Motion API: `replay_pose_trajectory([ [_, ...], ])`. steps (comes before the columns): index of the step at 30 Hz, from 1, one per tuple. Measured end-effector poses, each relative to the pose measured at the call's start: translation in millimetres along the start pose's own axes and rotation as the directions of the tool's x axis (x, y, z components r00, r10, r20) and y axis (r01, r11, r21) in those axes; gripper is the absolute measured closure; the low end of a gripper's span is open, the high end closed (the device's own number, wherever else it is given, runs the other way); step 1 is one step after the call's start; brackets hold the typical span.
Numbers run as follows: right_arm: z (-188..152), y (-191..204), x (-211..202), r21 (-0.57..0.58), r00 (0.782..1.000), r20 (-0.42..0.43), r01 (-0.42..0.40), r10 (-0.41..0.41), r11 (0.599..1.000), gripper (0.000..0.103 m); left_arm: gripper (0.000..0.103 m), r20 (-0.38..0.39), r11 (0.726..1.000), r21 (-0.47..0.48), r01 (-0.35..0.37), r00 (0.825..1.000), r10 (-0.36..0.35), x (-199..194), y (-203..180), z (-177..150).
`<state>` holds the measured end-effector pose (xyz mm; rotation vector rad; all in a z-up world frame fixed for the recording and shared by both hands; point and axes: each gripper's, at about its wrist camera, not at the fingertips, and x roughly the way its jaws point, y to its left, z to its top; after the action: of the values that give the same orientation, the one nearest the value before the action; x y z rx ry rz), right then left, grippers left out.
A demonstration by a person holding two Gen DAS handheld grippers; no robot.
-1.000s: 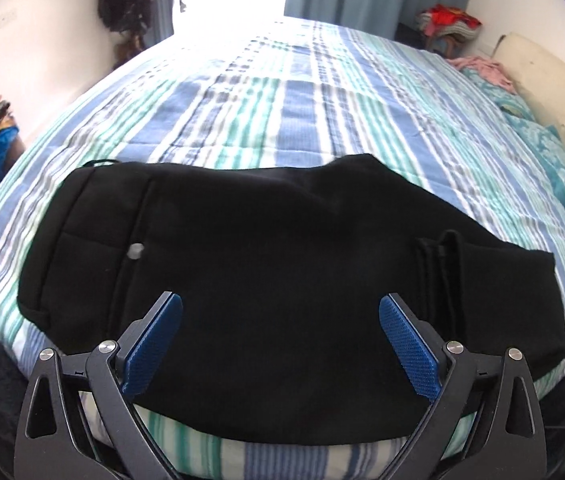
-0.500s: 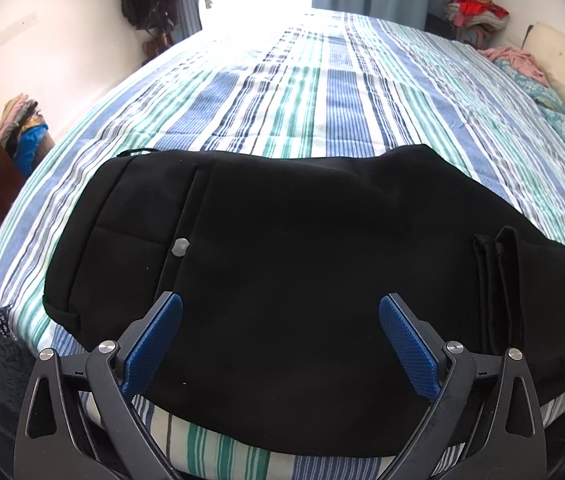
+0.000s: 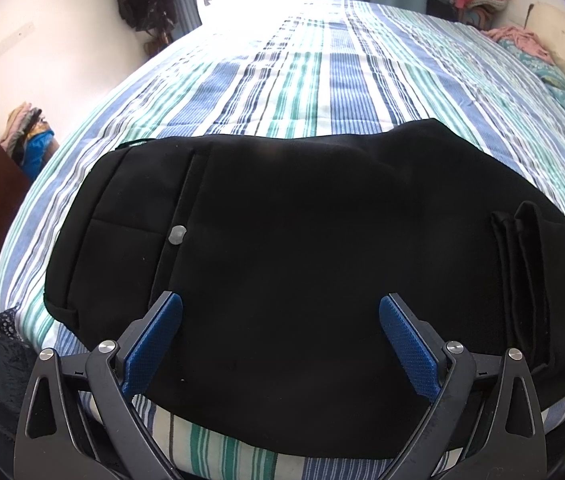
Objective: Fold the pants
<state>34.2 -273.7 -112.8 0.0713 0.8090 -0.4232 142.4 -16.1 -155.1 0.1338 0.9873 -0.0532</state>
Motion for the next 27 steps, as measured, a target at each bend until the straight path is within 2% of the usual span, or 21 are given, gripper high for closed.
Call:
replay_pose_trajectory([
  [16, -0.2, 0.0, 0.6, -0.020, 0.997, 0.007, 0.078, -0.078, 0.997, 0.000, 0.002, -0.010, 0.998, 0.047, -0.039, 0.999, 0.040, 4.5, -7.2, -4.1],
  [27, 0.1, 7.1, -0.9, -0.072, 0.995, 0.036, 0.099, -0.096, 0.993, 0.000, 0.001, -0.013, 0.996, 0.064, -0.054, 0.998, 0.054, 6.9, -9.8, -5.4],
])
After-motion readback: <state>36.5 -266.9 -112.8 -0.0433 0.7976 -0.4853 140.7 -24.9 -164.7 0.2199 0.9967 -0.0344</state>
